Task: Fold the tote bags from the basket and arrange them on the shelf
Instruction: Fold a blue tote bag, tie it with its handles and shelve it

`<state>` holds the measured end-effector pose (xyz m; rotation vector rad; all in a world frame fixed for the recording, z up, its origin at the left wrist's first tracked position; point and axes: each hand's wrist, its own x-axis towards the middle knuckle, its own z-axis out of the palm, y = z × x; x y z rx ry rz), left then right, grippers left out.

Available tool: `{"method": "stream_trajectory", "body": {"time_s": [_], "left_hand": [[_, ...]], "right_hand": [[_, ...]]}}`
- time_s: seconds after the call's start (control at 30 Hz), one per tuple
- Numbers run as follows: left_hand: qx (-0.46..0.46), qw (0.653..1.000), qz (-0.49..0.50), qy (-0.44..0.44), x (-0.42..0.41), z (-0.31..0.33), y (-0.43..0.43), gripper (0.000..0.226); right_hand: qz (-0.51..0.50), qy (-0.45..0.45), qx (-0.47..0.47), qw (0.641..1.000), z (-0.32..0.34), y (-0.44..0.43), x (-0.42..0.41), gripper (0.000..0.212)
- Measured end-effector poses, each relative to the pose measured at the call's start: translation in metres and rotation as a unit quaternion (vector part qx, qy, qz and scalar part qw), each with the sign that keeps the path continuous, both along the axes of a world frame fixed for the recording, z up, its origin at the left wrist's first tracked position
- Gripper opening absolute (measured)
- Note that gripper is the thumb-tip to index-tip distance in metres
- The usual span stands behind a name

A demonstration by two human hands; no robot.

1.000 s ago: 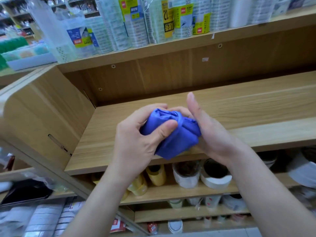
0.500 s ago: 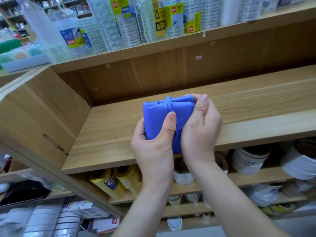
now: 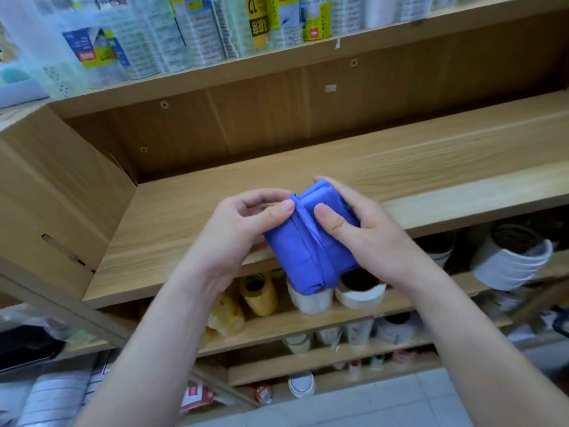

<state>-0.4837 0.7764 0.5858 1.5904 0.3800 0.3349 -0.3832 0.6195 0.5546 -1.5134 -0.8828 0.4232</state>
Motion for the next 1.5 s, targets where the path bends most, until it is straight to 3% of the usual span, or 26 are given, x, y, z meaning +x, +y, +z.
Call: {"method": "stream_trajectory", "body": {"time_s": [0.07, 0.17, 0.23, 0.3, 0.4, 0.53, 0.6, 0.67, 0.77, 0.93, 1.07, 1.2, 1.4, 1.5], "left_hand": [[-0.001, 0.999, 0.014, -0.035, 0.002, 0.0, 0.003, 0.025], [-0.033, 0.993, 0.077, -0.088, 0.009, -0.008, -0.004, 0.024], [-0.041, 0.992, 0.058, -0.103, 0.014, -0.016, -0.013, 0.029], [-0.045, 0.993, 0.008, -0.105, 0.017, -0.023, -0.022, 0.033], [0.002, 0.995, -0.065, -0.073, 0.024, -0.017, -0.033, 0.037], [0.19, 0.973, -0.118, -0.064, 0.044, -0.012, -0.053, 0.043], [0.217, 0.968, -0.116, -0.053, 0.054, -0.013, -0.065, 0.044], [0.183, 0.973, -0.131, -0.049, 0.065, -0.014, -0.08, 0.033], [0.16, 0.977, -0.127, -0.066, 0.084, -0.016, -0.108, 0.016], [0.153, 0.985, -0.051, -0.051, 0.126, -0.018, -0.157, 0.012], [0.072, 0.997, -0.015, -0.024, 0.172, -0.018, -0.185, 0.02], [0.005, 0.999, -0.046, 0.015, 0.224, -0.005, -0.212, 0.027], [0.037, 0.997, -0.061, 0.042, 0.314, 0.002, -0.242, 0.034], [0.056, 0.997, -0.039, 0.04, 0.361, -0.001, -0.247, 0.027]], "right_hand": [[0.025, 0.034, 0.015, 0.999, -0.001, -0.014, 0.006, 0.055], [0.03, 0.108, 0.021, 0.994, -0.008, -0.032, 0.007, 0.097], [0.031, 0.134, 0.048, 0.989, -0.014, -0.036, -0.002, 0.103], [-0.024, 0.131, 0.09, 0.987, -0.016, -0.038, -0.008, 0.094], [-0.092, 0.047, 0.081, 0.991, -0.016, -0.051, -0.006, 0.078], [-0.1, -0.009, 0.014, 0.995, -0.009, -0.078, 0.003, 0.067], [-0.079, -0.01, -0.002, 0.997, -0.004, -0.091, 0.008, 0.066], [-0.072, -0.003, 0.0, 0.997, -0.003, -0.108, 0.016, 0.07], [-0.136, 0.051, 0.057, 0.988, -0.009, -0.138, 0.03, 0.076], [-0.242, 0.101, 0.073, 0.962, -0.022, -0.199, 0.064, 0.059], [-0.289, 0.072, 0.022, 0.954, -0.026, -0.25, 0.094, 0.046], [-0.339, 0.037, -0.019, 0.94, -0.025, -0.288, 0.125, 0.033], [-0.418, -0.013, -0.059, 0.906, -0.019, -0.321, 0.18, 0.032], [-0.425, -0.059, -0.103, 0.897, -0.015, -0.32, 0.207, 0.038]]}}
